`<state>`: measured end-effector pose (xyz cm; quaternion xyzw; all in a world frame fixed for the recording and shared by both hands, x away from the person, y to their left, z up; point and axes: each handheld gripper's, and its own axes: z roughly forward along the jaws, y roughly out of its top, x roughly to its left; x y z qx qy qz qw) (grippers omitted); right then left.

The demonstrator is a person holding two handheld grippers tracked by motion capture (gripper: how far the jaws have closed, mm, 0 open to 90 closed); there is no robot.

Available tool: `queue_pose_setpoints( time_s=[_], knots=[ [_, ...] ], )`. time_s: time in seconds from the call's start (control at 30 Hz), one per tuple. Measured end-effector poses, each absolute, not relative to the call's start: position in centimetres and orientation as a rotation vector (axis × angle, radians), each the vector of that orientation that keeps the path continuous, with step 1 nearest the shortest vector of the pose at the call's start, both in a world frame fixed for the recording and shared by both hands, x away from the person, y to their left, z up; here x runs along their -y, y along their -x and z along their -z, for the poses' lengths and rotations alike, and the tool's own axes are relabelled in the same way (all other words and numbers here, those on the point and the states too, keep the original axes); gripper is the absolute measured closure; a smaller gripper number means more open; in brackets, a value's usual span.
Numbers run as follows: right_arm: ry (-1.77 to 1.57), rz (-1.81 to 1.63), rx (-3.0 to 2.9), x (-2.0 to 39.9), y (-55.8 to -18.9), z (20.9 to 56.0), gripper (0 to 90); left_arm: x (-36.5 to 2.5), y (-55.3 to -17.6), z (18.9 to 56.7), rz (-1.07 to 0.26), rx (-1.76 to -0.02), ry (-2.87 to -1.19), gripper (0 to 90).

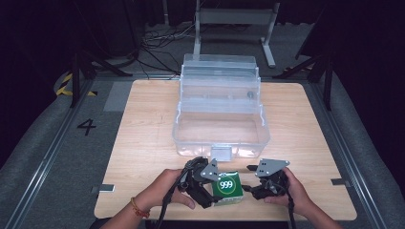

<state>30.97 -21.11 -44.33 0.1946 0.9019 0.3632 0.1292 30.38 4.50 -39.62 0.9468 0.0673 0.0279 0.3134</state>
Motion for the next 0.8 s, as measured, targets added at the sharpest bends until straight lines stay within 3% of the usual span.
queue_pose_setpoints(
  time_s=[0.27,0.8],
  knots=[
    [-0.559,-1.055,-2.631,20.8,-31.4,44.5,31.0,-3.3,-31.2,40.2,-0.066,-0.153,-2.545,10.5],
    [-0.524,-1.120,-2.636,19.0,-32.0,44.2,31.7,-2.4,-32.0,41.0,-0.028,-0.099,-2.686,12.0]
  ],
)
